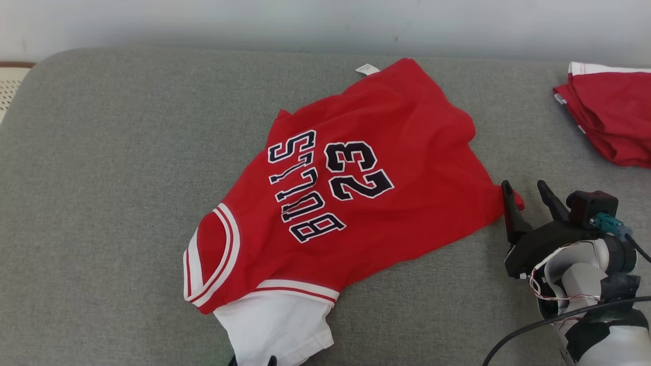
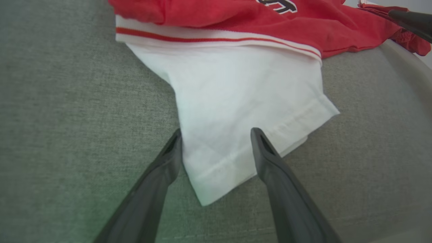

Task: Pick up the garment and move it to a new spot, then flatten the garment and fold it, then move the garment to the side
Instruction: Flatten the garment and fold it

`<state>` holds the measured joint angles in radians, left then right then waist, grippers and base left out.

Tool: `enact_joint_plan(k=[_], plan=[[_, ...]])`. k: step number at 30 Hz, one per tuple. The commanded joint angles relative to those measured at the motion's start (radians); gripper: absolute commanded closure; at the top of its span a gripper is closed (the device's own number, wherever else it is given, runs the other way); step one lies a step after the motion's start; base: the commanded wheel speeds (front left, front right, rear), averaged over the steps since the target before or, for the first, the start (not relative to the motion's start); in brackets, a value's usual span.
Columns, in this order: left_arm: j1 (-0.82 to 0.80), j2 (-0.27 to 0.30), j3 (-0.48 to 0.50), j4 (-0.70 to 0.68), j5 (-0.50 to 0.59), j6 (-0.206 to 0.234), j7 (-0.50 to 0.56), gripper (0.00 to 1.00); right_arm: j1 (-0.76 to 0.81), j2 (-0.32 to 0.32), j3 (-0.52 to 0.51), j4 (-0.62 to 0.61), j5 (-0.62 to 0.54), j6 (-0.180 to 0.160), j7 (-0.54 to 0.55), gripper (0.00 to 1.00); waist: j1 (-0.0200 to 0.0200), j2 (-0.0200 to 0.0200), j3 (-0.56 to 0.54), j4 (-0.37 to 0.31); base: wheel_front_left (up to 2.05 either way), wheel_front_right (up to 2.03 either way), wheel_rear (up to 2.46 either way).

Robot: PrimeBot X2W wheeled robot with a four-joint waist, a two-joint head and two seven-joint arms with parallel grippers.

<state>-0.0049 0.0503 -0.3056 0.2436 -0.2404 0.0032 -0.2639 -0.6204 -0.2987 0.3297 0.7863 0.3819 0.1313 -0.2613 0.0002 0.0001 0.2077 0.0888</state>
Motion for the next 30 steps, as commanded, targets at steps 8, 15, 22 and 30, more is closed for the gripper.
enact_joint_plan(k=[8,15,22,30], plan=[[0.017,0.001,-0.046,0.005,-0.004,-0.019,0.000,0.00,-0.069,0.005,0.040,0.116,0.038,-0.001,-0.004,0.00,-0.0002,-0.0001,0.035,0.019,0.00,0.00,0.00],[-0.001,0.001,-0.061,0.020,-0.040,-0.022,0.000,0.34,-0.069,0.023,0.122,0.202,0.112,-0.001,-0.001,0.55,-0.0002,-0.0001,0.022,0.024,0.00,0.00,0.00],[-0.020,0.001,-0.064,0.038,-0.054,-0.030,0.000,1.00,-0.067,0.006,0.175,0.163,0.167,-0.001,-0.003,1.00,-0.0002,-0.0001,-0.001,0.011,0.00,0.00,0.00],[-0.031,0.016,0.011,-0.044,-0.020,-0.028,0.000,1.00,-0.026,-0.024,0.193,0.053,0.230,-0.001,-0.003,1.00,-0.0002,-0.0001,-0.050,-0.001,0.00,0.00,0.00]])
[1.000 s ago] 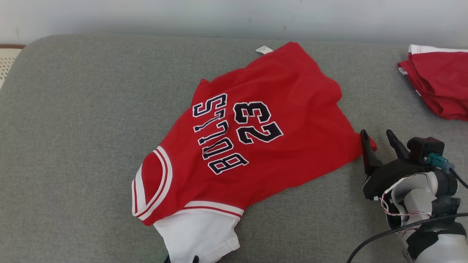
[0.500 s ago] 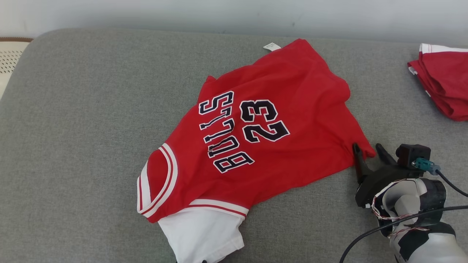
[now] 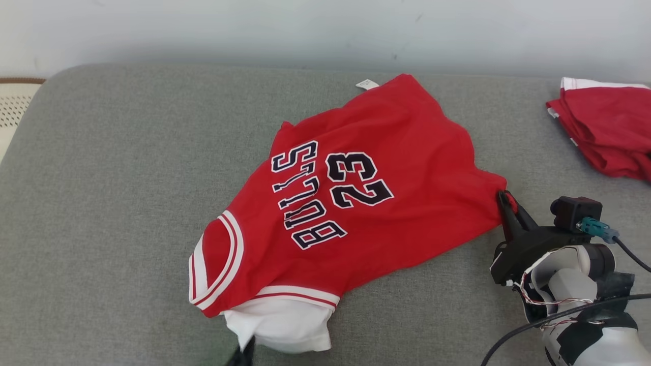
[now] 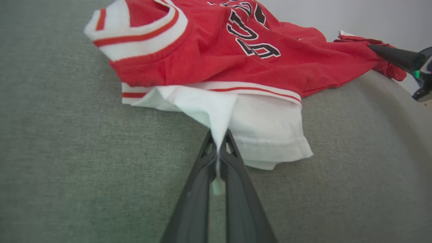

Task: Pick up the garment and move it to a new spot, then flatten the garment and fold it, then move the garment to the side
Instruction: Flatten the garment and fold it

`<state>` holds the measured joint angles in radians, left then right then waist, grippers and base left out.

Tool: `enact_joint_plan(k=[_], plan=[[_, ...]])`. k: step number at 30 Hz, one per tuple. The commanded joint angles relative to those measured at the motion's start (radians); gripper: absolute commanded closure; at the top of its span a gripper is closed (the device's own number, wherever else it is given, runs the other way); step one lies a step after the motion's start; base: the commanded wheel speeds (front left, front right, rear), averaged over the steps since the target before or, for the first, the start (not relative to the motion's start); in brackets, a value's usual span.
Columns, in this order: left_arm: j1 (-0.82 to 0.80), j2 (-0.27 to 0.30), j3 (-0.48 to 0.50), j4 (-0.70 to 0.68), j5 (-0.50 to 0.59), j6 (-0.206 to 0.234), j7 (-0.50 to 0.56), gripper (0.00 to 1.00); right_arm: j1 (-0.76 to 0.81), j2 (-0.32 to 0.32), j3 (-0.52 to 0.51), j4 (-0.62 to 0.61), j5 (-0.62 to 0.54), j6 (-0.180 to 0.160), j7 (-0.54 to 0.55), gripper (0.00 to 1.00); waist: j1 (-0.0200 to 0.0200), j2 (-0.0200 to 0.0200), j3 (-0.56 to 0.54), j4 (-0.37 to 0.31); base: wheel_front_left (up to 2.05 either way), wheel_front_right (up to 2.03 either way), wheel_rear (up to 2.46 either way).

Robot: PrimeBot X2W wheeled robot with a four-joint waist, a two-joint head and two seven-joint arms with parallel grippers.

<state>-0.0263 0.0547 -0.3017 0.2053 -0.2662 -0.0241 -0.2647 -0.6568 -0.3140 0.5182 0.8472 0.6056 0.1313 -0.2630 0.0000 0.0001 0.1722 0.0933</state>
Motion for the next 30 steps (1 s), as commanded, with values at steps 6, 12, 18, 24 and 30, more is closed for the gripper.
enact_joint_plan(k=[6,12,18,24,30], plan=[[-0.086,0.067,0.080,-0.090,0.041,-0.019,0.000,1.00,0.001,-0.025,0.055,-0.074,0.083,-0.001,0.004,1.00,0.0000,-0.0001,-0.042,-0.024,0.00,0.00,0.00],[-0.291,0.139,0.084,-0.138,0.056,-0.064,0.027,1.00,-0.088,-0.050,0.103,-0.151,0.160,-0.001,0.066,1.00,0.0000,-0.0001,-0.015,-0.052,0.00,0.00,0.00],[-0.619,0.232,0.080,-0.122,0.028,-0.096,0.136,1.00,-0.291,-0.055,0.115,-0.176,0.241,-0.001,0.164,1.00,0.0000,-0.0001,0.090,-0.085,0.00,0.00,0.00],[-0.910,0.278,0.058,-0.003,-0.053,-0.104,0.216,1.00,-0.507,-0.031,0.120,-0.112,0.269,-0.001,0.209,1.00,0.0000,-0.0001,0.192,-0.107,0.00,0.00,0.00],[-1.243,0.331,0.018,0.163,-0.130,-0.105,0.254,1.00,-0.747,0.033,0.063,0.004,0.371,-0.001,0.261,1.00,0.0000,-0.0001,0.292,-0.145,0.00,0.00,0.00]])
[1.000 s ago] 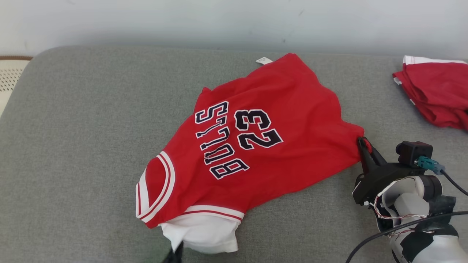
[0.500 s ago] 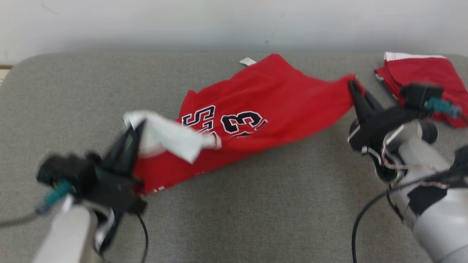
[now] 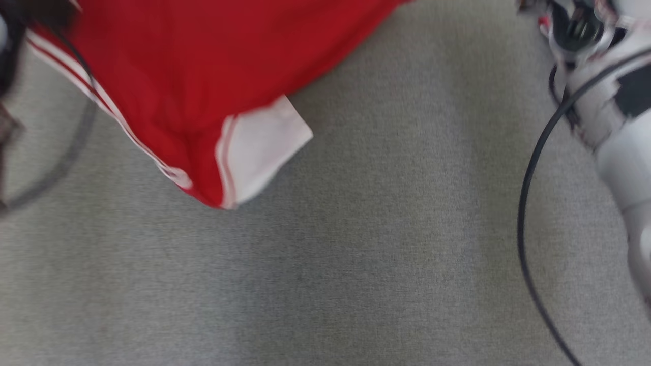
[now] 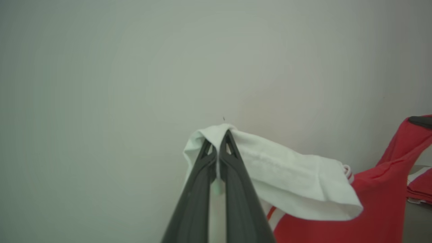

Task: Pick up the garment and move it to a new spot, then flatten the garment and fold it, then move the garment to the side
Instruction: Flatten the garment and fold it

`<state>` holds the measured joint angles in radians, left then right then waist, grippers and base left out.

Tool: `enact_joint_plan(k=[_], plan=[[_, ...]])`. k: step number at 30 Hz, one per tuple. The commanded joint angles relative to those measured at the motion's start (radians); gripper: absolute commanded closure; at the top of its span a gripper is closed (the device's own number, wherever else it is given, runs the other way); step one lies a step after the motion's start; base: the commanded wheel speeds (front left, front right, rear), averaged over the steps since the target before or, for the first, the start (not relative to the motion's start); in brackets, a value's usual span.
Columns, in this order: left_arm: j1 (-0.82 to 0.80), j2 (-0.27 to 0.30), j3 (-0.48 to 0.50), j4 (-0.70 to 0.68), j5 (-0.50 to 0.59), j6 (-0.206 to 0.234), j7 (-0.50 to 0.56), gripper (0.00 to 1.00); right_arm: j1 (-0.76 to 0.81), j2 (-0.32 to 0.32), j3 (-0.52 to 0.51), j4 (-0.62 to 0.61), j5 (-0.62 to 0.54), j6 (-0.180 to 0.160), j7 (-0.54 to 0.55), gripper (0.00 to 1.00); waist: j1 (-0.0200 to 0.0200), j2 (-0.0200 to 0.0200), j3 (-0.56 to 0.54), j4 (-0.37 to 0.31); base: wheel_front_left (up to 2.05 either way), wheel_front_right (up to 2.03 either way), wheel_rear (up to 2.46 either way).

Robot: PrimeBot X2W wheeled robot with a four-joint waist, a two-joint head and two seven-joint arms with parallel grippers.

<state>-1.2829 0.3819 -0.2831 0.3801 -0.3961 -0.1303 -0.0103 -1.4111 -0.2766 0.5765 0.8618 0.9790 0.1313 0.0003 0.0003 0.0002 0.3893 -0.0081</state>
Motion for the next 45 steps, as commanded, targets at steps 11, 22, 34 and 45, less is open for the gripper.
enact_joint_plan(k=[11,22,34,45], plan=[[-0.469,0.043,-0.043,0.273,0.013,0.001,0.009,1.00,-0.356,0.097,-0.094,0.251,0.048,-0.001,-0.057,1.00,-0.0003,-0.0002,0.121,-0.075,0.00,0.00,0.00],[-0.744,-0.017,-0.084,0.412,0.051,0.007,-0.070,1.00,-0.560,0.134,-0.069,0.374,-0.024,-0.001,-0.153,1.00,-0.0003,-0.0002,0.124,-0.083,0.00,0.00,0.00],[-0.710,-0.005,-0.120,0.510,0.023,0.003,-0.130,1.00,-0.504,0.144,0.034,0.343,-0.068,-0.001,-0.118,1.00,-0.0003,-0.0002,0.178,-0.081,0.00,0.00,0.00],[-0.426,0.031,-0.170,0.406,-0.088,0.001,-0.198,1.00,-0.236,0.082,0.184,0.151,-0.011,-0.001,-0.115,1.00,-0.0003,-0.0002,0.110,-0.070,0.00,0.00,0.00]])
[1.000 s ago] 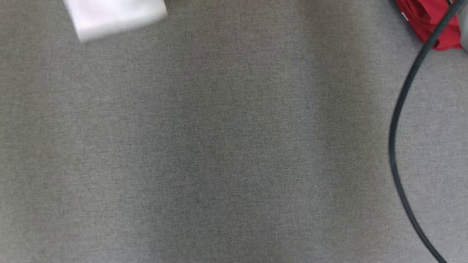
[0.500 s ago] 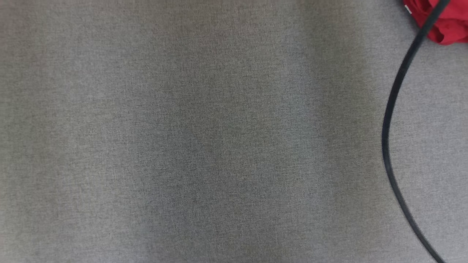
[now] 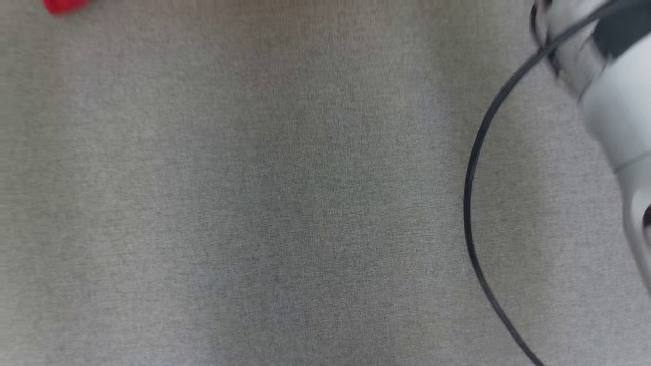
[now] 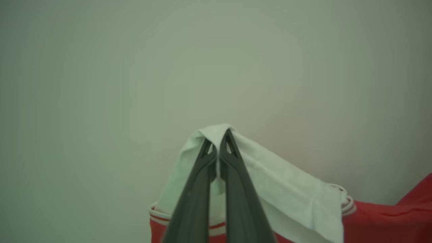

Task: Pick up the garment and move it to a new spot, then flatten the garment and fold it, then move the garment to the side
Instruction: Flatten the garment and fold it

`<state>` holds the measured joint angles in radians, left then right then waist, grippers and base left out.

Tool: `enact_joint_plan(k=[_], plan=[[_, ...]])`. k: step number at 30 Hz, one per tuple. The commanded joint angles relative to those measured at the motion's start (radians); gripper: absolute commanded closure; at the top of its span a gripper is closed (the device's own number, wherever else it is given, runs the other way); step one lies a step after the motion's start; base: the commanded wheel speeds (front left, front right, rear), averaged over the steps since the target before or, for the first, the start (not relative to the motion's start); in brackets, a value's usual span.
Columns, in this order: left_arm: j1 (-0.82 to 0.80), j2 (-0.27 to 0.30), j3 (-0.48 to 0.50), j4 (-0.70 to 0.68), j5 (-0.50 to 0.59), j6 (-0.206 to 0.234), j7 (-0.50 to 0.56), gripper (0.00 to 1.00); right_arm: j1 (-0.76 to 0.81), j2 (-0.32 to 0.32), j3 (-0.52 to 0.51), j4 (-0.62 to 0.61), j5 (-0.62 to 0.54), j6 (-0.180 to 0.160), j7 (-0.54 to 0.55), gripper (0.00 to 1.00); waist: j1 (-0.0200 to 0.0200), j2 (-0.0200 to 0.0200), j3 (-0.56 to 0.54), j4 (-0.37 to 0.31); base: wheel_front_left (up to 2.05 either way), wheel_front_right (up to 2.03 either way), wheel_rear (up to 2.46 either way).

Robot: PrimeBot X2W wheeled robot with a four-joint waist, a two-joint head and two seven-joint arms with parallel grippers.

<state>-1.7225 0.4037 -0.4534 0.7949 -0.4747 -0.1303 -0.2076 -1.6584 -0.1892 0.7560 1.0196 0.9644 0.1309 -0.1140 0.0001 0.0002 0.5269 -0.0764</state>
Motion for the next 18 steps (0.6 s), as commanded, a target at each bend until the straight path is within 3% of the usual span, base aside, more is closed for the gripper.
enact_joint_plan(k=[1,7,10,18], plan=[[0.048,0.012,0.000,-0.030,-0.025,0.001,-0.007,1.00,0.038,-0.021,0.012,-0.023,0.011,-0.001,-0.018,1.00,-0.0001,-0.0002,-0.039,0.001,0.00,0.00,0.00],[0.310,0.037,0.034,-0.204,-0.090,0.030,-0.029,1.00,0.243,-0.070,0.072,-0.123,0.072,-0.001,-0.071,1.00,-0.0001,-0.0002,-0.105,0.011,0.00,0.00,0.00],[0.477,0.058,0.057,-0.325,-0.120,0.070,-0.041,1.00,0.339,-0.102,0.103,-0.178,0.091,-0.001,-0.095,1.00,-0.0001,-0.0002,-0.142,0.009,0.00,0.00,0.00],[0.928,0.048,0.124,-0.631,-0.208,0.186,-0.052,1.00,0.596,-0.207,0.156,-0.339,0.133,-0.001,-0.137,1.00,-0.0001,-0.0002,-0.225,0.041,0.00,0.00,0.00]])
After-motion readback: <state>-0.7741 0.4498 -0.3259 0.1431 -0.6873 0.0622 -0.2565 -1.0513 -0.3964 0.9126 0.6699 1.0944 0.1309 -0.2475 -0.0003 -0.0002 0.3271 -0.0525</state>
